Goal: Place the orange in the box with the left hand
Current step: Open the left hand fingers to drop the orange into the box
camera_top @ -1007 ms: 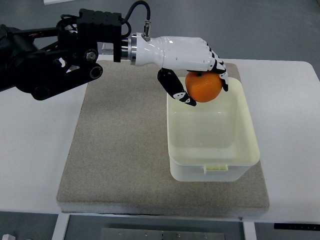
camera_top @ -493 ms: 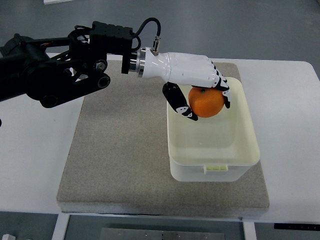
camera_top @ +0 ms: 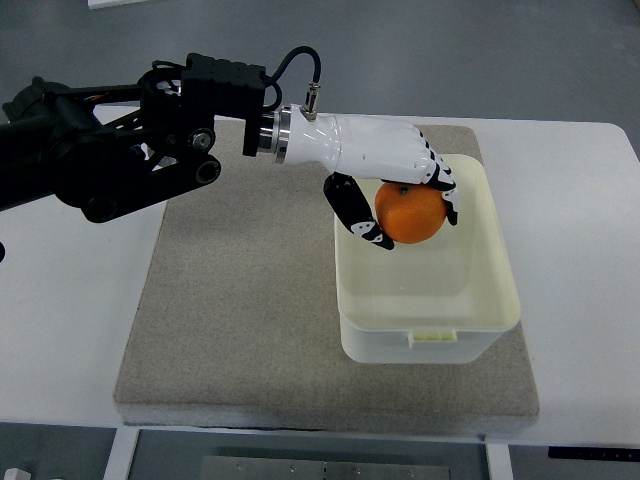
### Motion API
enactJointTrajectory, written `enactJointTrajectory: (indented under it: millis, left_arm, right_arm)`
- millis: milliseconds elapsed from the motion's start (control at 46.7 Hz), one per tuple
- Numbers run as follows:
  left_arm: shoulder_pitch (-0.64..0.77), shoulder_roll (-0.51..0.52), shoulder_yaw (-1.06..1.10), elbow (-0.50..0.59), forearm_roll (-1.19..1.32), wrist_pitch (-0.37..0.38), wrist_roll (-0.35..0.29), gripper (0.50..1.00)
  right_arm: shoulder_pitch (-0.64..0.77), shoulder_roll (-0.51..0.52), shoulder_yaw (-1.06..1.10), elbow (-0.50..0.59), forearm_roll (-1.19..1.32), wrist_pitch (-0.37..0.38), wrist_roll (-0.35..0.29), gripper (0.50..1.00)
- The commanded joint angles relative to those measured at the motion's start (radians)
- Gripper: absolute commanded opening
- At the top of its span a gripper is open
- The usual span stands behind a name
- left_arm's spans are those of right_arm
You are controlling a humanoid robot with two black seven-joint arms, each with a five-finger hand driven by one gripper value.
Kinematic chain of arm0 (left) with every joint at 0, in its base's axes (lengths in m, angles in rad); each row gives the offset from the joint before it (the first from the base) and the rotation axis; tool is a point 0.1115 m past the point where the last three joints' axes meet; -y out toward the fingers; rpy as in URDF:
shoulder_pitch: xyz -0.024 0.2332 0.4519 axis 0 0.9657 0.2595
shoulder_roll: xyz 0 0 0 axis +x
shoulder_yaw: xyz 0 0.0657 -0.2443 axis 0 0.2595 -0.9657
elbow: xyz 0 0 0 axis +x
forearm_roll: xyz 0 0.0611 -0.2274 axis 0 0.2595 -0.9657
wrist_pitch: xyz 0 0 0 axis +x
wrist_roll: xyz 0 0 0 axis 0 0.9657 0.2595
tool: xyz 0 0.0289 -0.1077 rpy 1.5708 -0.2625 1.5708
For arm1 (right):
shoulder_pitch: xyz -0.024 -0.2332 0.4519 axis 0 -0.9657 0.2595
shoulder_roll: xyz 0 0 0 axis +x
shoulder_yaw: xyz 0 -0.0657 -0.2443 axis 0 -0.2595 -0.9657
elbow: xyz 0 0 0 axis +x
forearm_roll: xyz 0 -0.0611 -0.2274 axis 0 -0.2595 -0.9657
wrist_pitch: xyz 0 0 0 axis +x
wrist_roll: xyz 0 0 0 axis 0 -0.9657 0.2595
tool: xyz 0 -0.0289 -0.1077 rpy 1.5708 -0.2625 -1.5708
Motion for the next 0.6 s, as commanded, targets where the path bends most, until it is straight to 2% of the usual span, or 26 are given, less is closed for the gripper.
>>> enactJointTrajectory:
  millis: [0,64,107,171,236,579]
  left_arm:
    - [0.002,0.001,0.000,0.000,-0.005,0.000,0.000,0.788]
    - [0.003,0.001,0.000,0.000,-0.006,0.000,0.000,0.823]
    - [0.008,0.001,0.000,0.000,-0.008,-0.002,0.000,0.868]
    - [0.008,0.001,0.000,0.000,-0.009,-0.006,0.000,0.887]
    - [0.008,0.001,-0.002,0.002,-0.012,-0.011,0.000,0.945]
    - [0.008,0.001,-0.002,0.005,-0.014,-0.011,0.000,0.949]
  right_arm:
    - [-0.001,0.000,0.000,0.000,0.000,0.000,0.000,0.932]
    - [-0.001,0.000,0.000,0.000,0.000,0.000,0.000,0.932]
    - [-0.001,0.000,0.000,0.000,0.000,0.000,0.000,0.932]
    - [-0.001,0.000,0.000,0.000,0.000,0.000,0.000,0.932]
    - [0.000,0.000,0.000,0.000,0.000,0.000,0.000,0.930]
    - [0.000,0.000,0.000,0.000,0.000,0.000,0.000,0.932]
